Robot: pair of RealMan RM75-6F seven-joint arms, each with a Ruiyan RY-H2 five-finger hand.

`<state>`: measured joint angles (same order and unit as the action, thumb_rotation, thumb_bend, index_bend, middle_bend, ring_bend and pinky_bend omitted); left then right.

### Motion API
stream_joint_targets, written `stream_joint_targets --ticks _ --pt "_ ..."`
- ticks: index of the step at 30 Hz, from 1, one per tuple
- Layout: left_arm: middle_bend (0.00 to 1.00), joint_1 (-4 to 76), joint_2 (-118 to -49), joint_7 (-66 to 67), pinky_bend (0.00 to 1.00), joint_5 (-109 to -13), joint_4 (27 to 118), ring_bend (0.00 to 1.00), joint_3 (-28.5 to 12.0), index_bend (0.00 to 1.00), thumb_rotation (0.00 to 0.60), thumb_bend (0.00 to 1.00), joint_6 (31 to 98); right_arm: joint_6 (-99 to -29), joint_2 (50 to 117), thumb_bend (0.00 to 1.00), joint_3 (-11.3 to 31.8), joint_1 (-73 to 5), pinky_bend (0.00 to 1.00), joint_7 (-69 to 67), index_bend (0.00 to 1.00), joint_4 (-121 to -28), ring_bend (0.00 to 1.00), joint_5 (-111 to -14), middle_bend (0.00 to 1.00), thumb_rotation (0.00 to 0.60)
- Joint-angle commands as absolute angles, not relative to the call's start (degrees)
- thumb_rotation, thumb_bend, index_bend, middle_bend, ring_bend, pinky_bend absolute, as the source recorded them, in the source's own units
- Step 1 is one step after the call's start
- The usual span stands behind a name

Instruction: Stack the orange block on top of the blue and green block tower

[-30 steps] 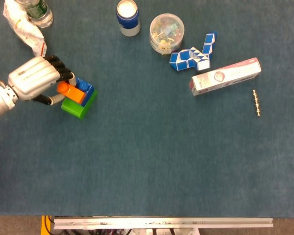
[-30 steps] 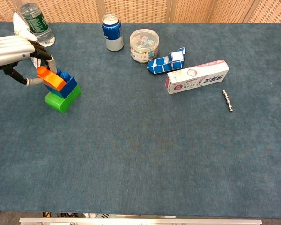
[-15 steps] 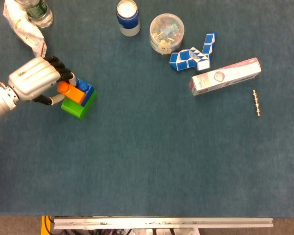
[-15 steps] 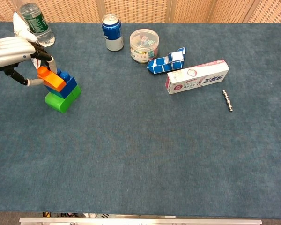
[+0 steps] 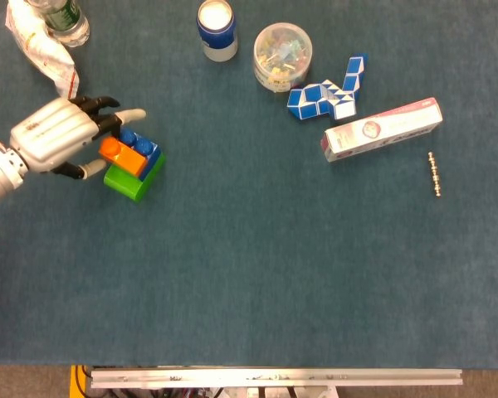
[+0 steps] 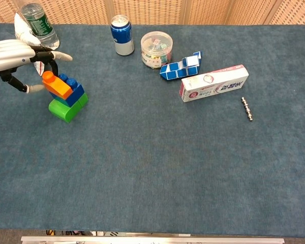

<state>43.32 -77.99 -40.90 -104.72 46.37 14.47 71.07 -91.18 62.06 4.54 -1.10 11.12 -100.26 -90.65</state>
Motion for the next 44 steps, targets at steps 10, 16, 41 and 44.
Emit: stream_joint_targets --ticks 10,16,41,44 --pt "0.12 38.1 -74.5 -29.9 0.27 -95.8 56.0 0.14 7.9 0.05 0.6 0.36 73.1 -88.1 61.1 0.26 5.5 -3.5 0.42 8.8 0.35 -98.8 0.4 -89.8 0.4 0.6" --pt "0.12 33.2 -71.6 -21.9 0.27 -89.3 64.2 0.14 4.1 0.09 0.6 0.36 75.5 -86.7 60.8 0.26 5.7 -4.4 0.42 7.1 0.35 -97.4 0.41 -89.1 0.4 0.6" --pt "0.19 12.9 -64.6 -0.4 0.27 -74.0 91.1 0.16 -0.5 0.21 0.6 0.33 88.4 -83.5 60.9 0.26 4.3 -6.9 0.43 1.4 0.39 -92.9 0.41 -90.4 0.43 0.6" --pt "0.19 11.7 -65.2 0.3 0.27 -75.0 91.5 0.16 -0.6 0.22 0.6 0.33 89.7 -83.4 60.8 0.26 4.2 -7.0 0.43 1.2 0.39 -92.8 0.41 -90.4 0.43 0.6"
